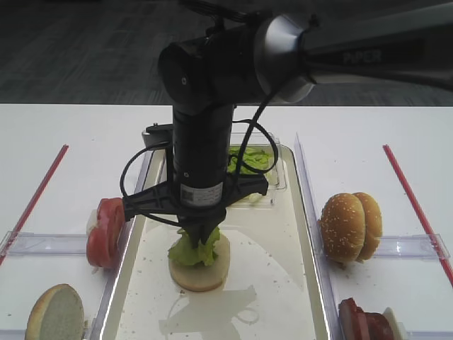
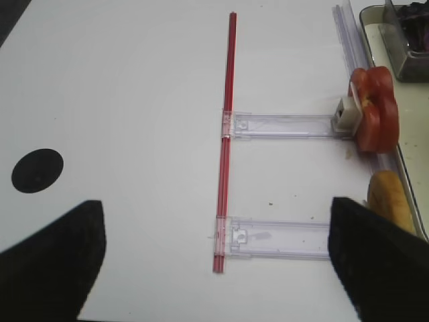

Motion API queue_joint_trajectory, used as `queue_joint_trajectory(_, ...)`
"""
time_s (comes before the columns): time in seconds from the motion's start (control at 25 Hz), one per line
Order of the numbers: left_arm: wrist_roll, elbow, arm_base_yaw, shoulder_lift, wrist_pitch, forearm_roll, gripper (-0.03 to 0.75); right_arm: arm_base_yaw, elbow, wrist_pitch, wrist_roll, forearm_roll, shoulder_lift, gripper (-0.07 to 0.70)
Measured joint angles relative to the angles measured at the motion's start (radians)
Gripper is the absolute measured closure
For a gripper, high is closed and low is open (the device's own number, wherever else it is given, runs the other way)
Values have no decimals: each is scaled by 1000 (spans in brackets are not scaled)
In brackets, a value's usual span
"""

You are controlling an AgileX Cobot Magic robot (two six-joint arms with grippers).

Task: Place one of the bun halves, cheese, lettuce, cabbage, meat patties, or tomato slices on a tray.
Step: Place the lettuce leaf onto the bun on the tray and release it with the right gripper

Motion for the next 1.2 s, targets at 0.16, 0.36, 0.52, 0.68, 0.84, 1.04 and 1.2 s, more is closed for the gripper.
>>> queue_joint_trajectory(0.16, 0, 0, 0, 0, 0, 0, 97, 0, 0, 15, 0, -7, 0, 577)
queue_joint_trajectory(0.36, 0, 0, 0, 0, 0, 0, 97, 0, 0, 19, -2, -12, 0, 500)
queue_joint_trajectory(0.52, 0, 0, 0, 0, 0, 0, 97, 0, 0, 19, -9, -12, 0, 381)
queue_joint_trajectory(0.68, 0, 0, 0, 0, 0, 0, 97, 0, 0, 21, -9, -12, 0, 293)
queue_joint_trajectory(0.84, 0, 0, 0, 0, 0, 0, 97, 0, 0, 21, -13, -12, 0, 254)
queue_joint_trajectory(1.04, 0, 0, 0, 0, 0, 0, 97, 0, 0, 21, -24, -12, 0, 226)
queue_joint_trajectory(1.2, 0, 0, 0, 0, 0, 0, 97, 0, 0, 21, -28, -12, 0, 223)
